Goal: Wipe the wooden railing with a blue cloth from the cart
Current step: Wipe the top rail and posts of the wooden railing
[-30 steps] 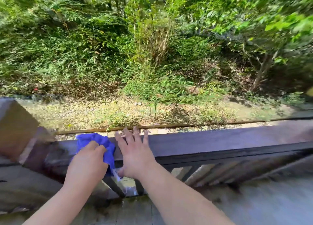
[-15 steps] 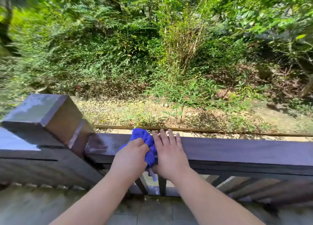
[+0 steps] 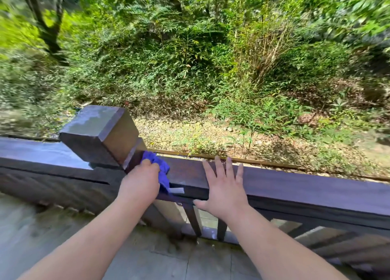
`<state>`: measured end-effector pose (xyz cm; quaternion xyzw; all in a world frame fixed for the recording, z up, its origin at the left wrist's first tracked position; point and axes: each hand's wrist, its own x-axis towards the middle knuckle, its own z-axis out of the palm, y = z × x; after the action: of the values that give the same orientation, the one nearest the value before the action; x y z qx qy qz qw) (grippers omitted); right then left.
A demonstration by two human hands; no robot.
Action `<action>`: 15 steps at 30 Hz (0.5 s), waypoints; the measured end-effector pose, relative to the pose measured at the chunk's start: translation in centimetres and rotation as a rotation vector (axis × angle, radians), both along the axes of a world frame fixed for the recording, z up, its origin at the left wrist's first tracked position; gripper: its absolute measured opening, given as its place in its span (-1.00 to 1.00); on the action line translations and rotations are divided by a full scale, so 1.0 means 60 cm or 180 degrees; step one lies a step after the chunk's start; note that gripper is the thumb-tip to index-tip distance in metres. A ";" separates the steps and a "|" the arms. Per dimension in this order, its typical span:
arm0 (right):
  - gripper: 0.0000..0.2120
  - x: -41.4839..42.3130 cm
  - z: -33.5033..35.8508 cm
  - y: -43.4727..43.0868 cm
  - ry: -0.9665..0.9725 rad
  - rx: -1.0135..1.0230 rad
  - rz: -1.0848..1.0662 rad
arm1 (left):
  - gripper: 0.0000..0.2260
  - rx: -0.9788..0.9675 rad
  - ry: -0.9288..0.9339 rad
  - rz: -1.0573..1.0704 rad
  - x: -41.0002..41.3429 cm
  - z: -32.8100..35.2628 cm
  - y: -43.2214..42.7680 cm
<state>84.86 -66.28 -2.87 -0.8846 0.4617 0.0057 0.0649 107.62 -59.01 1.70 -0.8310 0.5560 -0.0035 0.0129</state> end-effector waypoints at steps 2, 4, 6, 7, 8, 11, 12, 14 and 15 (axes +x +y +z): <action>0.15 -0.003 0.002 0.000 -0.0018 0.0003 0.0029 | -0.86 -0.0035 -0.0115 0.0041 -0.005 -0.002 0.000; 0.13 -0.006 0.003 0.001 -0.0026 0.0014 0.0069 | -0.88 0.0018 -0.0212 0.0010 -0.008 -0.002 0.000; 0.11 -0.003 0.004 0.004 -0.0053 0.0025 0.0168 | -0.87 0.0085 -0.0197 0.0029 -0.007 -0.002 0.004; 0.10 0.003 0.006 0.008 -0.0089 0.0030 0.0255 | -0.87 0.0087 -0.0142 0.0044 -0.006 -0.002 0.007; 0.09 0.012 0.007 0.013 -0.0150 0.0038 0.0359 | -0.87 0.0088 -0.0088 0.0066 -0.006 -0.001 0.012; 0.02 0.053 0.015 0.032 -0.0390 0.0054 0.0672 | -0.85 0.0112 0.0046 0.0066 -0.009 0.002 0.037; -0.01 0.068 0.020 0.039 -0.0462 0.0081 0.0766 | -0.84 0.0093 0.0122 -0.0007 -0.012 0.000 0.048; -0.07 0.102 0.029 0.058 -0.0653 0.0233 0.0960 | -0.89 -0.0128 0.0262 -0.0296 -0.013 -0.005 0.083; -0.11 0.119 0.032 0.072 -0.0773 0.0347 0.1045 | -0.93 -0.0305 0.0346 -0.0436 -0.011 -0.008 0.103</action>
<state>92.00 -61.97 -0.92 -0.9374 0.2992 -0.0655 0.1660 106.93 -52.82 1.21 -0.7897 0.6107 0.0142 -0.0572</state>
